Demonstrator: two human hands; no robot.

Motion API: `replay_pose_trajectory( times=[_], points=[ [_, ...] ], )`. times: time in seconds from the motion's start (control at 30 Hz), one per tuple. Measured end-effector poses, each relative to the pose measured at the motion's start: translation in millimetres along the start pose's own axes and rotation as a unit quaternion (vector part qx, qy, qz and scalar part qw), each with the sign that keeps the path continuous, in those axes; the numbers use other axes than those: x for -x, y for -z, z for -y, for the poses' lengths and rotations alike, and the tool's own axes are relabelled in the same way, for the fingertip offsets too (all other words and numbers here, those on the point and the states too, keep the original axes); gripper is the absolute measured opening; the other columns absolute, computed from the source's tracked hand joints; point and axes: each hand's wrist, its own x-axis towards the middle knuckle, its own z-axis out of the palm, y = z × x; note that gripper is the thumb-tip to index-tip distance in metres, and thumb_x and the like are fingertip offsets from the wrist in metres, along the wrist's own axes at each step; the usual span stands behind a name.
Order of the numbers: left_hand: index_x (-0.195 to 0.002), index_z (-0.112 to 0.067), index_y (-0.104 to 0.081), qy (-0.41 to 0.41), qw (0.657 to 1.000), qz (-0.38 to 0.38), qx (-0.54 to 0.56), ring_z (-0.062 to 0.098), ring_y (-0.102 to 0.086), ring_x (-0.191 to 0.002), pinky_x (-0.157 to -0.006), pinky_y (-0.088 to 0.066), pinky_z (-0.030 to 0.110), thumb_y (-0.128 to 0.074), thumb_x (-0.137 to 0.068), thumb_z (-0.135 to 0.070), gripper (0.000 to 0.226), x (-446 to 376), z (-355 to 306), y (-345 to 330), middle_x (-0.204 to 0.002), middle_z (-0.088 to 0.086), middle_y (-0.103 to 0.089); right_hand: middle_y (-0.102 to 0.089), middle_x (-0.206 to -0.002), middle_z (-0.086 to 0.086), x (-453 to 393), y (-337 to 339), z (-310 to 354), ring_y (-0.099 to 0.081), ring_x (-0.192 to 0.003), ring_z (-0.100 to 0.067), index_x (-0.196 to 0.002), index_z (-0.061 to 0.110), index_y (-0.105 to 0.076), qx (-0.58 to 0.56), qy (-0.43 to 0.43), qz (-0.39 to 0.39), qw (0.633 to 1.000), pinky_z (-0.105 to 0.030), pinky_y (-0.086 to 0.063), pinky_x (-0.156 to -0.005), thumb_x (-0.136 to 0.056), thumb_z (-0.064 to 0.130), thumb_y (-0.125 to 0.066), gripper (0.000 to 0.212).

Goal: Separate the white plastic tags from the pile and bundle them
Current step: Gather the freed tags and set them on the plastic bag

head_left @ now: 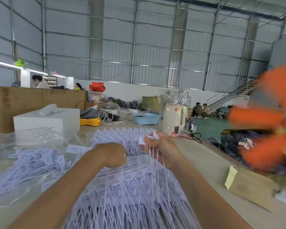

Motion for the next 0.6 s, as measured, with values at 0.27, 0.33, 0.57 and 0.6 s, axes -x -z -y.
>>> replay_pose_trajectory(
  times=[0.27, 0.33, 0.57, 0.6],
  points=[
    [-0.117, -0.020, -0.056, 0.047, 0.982, -0.110, -0.144, 0.021, -0.052, -0.093, -0.069, -0.035, 0.029, -0.040, -0.090, -0.020, 0.032, 26.5, -7.9, 46.7, -0.113, 0.001, -0.058, -0.060, -0.096, -0.023, 2.8, -1.6, -4.3, -0.061, -0.063, -0.023, -0.111, -0.010, -0.053, -0.002, 0.027, -0.109, 0.994, -0.021, -0.054, -0.048, -0.085, -0.005, -0.063, 0.028],
    [-0.105, -0.021, -0.059, 0.032, 0.980, -0.157, -0.117, 0.022, -0.051, -0.090, -0.069, -0.035, 0.030, -0.042, -0.087, -0.019, 0.025, 30.7, -8.5, 57.2, -0.104, 0.001, -0.057, -0.062, -0.098, -0.020, 6.5, 0.4, 3.7, -0.062, -0.071, -0.025, -0.105, -0.006, -0.054, -0.028, 0.030, -0.101, 0.994, -0.026, -0.058, -0.059, -0.085, -0.005, -0.062, 0.022],
    [-0.066, -0.028, -0.052, -0.107, 0.951, -0.276, 0.092, 0.018, -0.049, -0.066, -0.062, -0.037, 0.029, -0.053, -0.089, -0.015, 0.026, 30.7, -7.5, 84.2, -0.067, -0.006, -0.053, -0.068, -0.092, -0.016, 19.1, -4.9, 57.9, -0.068, -0.080, -0.026, -0.103, 0.000, -0.056, -0.101, 0.151, -0.044, 0.982, -0.031, -0.060, -0.071, -0.083, -0.003, -0.063, 0.022],
    [-0.070, -0.026, -0.058, -0.119, 0.948, -0.260, 0.137, 0.017, -0.049, -0.063, -0.058, -0.034, 0.027, -0.054, -0.089, -0.014, 0.023, 27.8, -7.9, 81.4, -0.067, -0.004, -0.055, -0.070, -0.087, -0.015, 20.8, -5.6, 63.6, -0.069, -0.076, -0.025, -0.098, 0.002, -0.057, -0.099, 0.165, -0.035, 0.981, -0.028, -0.060, -0.067, -0.082, -0.002, -0.063, 0.018]
  ],
)
